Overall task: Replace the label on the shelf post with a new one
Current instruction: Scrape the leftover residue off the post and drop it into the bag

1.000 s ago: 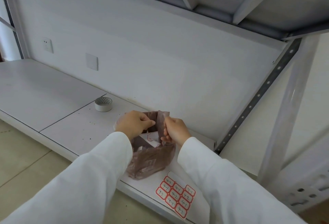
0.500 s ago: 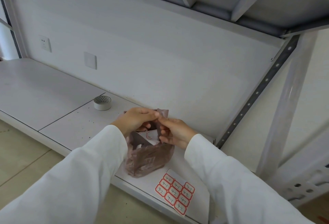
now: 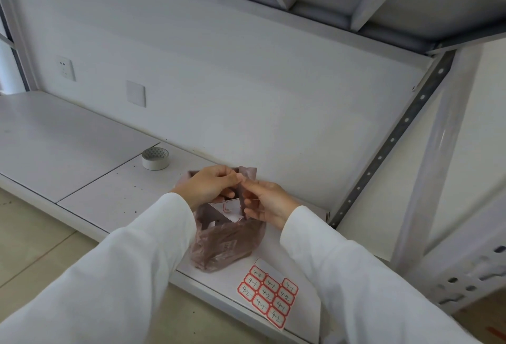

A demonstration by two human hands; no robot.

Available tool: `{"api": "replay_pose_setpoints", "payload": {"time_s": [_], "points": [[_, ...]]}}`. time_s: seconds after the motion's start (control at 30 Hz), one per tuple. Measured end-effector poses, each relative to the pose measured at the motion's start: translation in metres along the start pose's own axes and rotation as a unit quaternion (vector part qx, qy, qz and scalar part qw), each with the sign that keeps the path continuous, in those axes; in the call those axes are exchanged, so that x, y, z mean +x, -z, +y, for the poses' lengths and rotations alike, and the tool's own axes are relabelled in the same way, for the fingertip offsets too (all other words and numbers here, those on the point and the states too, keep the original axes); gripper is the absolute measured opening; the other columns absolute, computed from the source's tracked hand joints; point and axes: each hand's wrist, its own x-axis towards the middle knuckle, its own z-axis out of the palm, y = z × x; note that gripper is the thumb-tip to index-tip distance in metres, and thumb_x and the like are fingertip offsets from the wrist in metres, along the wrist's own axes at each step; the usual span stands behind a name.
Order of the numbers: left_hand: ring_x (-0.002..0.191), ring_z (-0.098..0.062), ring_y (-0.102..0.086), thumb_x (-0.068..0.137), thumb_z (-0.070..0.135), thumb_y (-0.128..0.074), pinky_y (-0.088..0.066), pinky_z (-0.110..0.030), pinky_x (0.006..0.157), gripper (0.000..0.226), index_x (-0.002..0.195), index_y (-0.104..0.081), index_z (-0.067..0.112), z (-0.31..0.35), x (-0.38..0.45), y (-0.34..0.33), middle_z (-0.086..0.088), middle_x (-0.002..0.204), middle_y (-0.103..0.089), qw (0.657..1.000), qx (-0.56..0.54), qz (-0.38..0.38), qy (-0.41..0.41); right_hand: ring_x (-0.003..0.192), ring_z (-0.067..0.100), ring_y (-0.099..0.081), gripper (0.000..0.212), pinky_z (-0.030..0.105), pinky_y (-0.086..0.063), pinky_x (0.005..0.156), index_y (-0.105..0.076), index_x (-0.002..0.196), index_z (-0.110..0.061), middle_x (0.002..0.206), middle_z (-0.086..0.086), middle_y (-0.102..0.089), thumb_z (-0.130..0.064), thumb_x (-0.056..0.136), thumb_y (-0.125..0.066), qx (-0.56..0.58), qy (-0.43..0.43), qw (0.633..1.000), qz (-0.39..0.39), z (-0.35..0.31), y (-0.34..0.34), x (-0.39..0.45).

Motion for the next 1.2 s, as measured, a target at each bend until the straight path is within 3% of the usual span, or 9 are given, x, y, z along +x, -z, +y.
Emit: {"api": "replay_pose_setpoints", "payload": {"time_s": [0.23, 0.37, 0.53, 0.83, 1.03, 1.2], "points": [[0.065, -0.006, -0.053, 0.094, 0.026, -0.054, -0.042, -0.019, 0.062, 0.014, 0.085, -0.065, 0.025, 0.001, -0.004, 0.004, 0.006, 0.079, -0.063, 0.999, -0.013, -0.030, 0.001, 0.060, 0.005, -0.051, 0.024, 0.023, -0.049, 0.065, -0.058, 0.083, -0.020, 0.071, -0.007, -0.055, -0.040, 0.080, -0.070, 0.006, -0.017, 1.000, -0.014, 0.000, 0.005, -0.001], [0.058, -0.002, -0.052, 0.090, 0.024, -0.060, -0.043, -0.012, 0.053, 0.011, 0.083, -0.068, 0.023, 0.000, -0.005, 0.007, 0.007, 0.076, -0.063, 0.999, -0.021, -0.033, 0.012, 0.065, 0.007, -0.053, 0.029, 0.025, -0.051, 0.068, -0.061, 0.090, -0.019, 0.074, -0.005, -0.056, -0.042, 0.076, -0.072, 0.002, -0.057, 0.997, -0.044, 0.001, 0.009, -0.002], [0.061, -0.006, -0.050, 0.090, 0.023, -0.060, -0.041, -0.014, 0.055, 0.012, 0.078, -0.064, 0.021, 0.000, -0.005, 0.007, 0.005, 0.074, -0.057, 0.999, -0.019, -0.037, 0.017, 0.067, 0.008, -0.054, 0.029, 0.027, -0.051, 0.069, -0.060, 0.094, -0.019, 0.078, -0.004, -0.058, -0.039, 0.077, -0.072, 0.017, -0.069, 0.996, -0.059, 0.000, 0.012, -0.001], [0.056, -0.011, -0.048, 0.096, 0.019, -0.048, -0.036, -0.021, 0.056, 0.026, 0.073, -0.060, 0.021, -0.012, 0.005, 0.011, 0.002, 0.071, -0.059, 0.997, 0.045, 0.065, 0.001, 0.058, 0.007, -0.050, 0.020, 0.022, -0.046, 0.058, -0.058, 0.075, -0.020, 0.069, -0.005, -0.054, -0.033, 0.090, -0.057, 0.011, -0.050, 0.997, 0.065, 0.003, 0.017, 0.002], [0.067, -0.013, -0.055, 0.082, 0.011, -0.066, -0.046, -0.024, 0.067, 0.010, 0.073, -0.072, 0.013, -0.025, 0.007, 0.017, -0.005, 0.084, -0.071, 0.988, 0.118, 0.102, -0.018, 0.057, 0.008, -0.050, 0.015, 0.023, -0.045, 0.058, -0.059, 0.076, -0.018, 0.068, -0.004, -0.055, -0.023, 0.090, -0.054, -0.021, -0.047, 0.996, 0.079, 0.005, 0.020, 0.002], [0.058, -0.014, -0.047, 0.078, 0.026, -0.074, -0.039, -0.026, 0.060, 0.023, 0.061, -0.062, 0.016, -0.029, 0.011, 0.015, 0.003, 0.060, -0.056, 0.975, 0.191, 0.112, -0.014, 0.057, 0.009, -0.051, 0.013, 0.023, -0.045, 0.058, -0.059, 0.077, -0.018, 0.068, -0.003, -0.056, -0.021, 0.089, -0.055, -0.043, -0.042, 0.995, 0.078, 0.003, 0.020, 0.000]]}}
